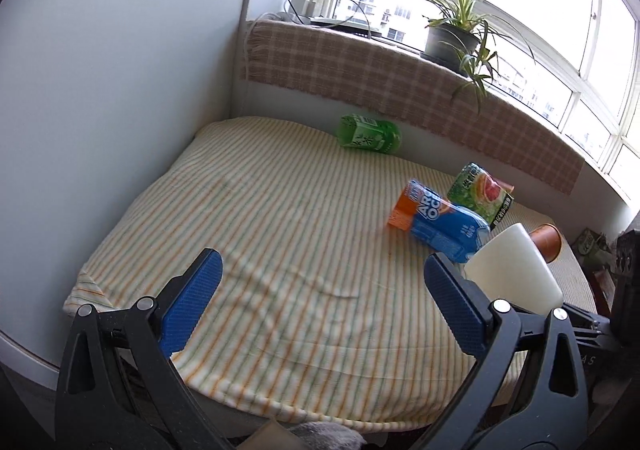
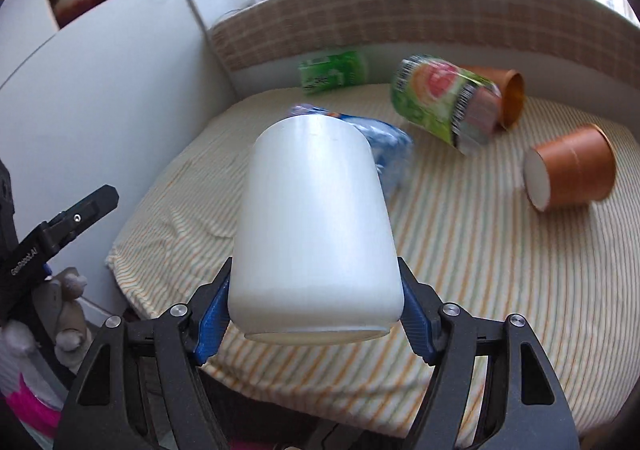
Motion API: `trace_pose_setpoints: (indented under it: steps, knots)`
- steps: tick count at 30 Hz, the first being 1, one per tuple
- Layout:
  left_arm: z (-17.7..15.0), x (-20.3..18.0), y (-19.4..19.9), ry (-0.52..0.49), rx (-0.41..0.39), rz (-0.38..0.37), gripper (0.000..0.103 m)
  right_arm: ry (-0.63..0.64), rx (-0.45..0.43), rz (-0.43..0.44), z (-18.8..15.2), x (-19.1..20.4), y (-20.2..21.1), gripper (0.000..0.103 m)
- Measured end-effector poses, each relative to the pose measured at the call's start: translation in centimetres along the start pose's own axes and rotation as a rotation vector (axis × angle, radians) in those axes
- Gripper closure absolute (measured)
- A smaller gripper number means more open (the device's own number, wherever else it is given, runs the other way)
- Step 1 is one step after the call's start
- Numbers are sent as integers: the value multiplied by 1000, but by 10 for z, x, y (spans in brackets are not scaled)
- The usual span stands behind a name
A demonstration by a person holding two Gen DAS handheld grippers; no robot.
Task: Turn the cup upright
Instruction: 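Lift the white cup with the right gripper and rotate it upright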
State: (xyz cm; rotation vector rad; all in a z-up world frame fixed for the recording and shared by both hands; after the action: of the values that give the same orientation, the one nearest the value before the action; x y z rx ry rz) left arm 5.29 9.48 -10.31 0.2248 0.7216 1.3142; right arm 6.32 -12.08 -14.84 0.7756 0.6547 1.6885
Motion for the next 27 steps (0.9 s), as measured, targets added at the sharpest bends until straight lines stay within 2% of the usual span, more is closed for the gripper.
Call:
trace_pose_setpoints:
  steps: [4, 8, 12, 20, 27]
  knots:
    - [-6, -24, -17, 28, 65, -83, 5, -60, -33, -106, -10, -20, 5, 30]
    - [-9, -47, -32, 65, 136, -187, 6, -96, -42, -152, -13, -29, 5, 30]
    - [-11, -58, -46, 117, 207, -255, 7, -116, -28, -143, -15, -28, -1, 30]
    - [-20, -88, -68, 154, 335, -366, 8, -115, -11, -113, -15, -28, -3, 29]
    - [-35, -109, -86, 266, 458, -475, 8, -82, -56, -75, -24, -43, 39, 27]
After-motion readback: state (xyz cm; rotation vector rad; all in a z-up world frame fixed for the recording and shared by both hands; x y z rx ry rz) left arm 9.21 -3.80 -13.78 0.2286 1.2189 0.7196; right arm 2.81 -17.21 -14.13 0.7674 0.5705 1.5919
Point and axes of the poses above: each gripper's, at about its wrist camera, not at the fingertips, and y roughly against the way its jaws point, x to its left, z to its top, the point moved 8 cm from there along -y, roughly the way its jaws point, and after that the axes turned 12 degrees about -z, right-handed, at the moved point
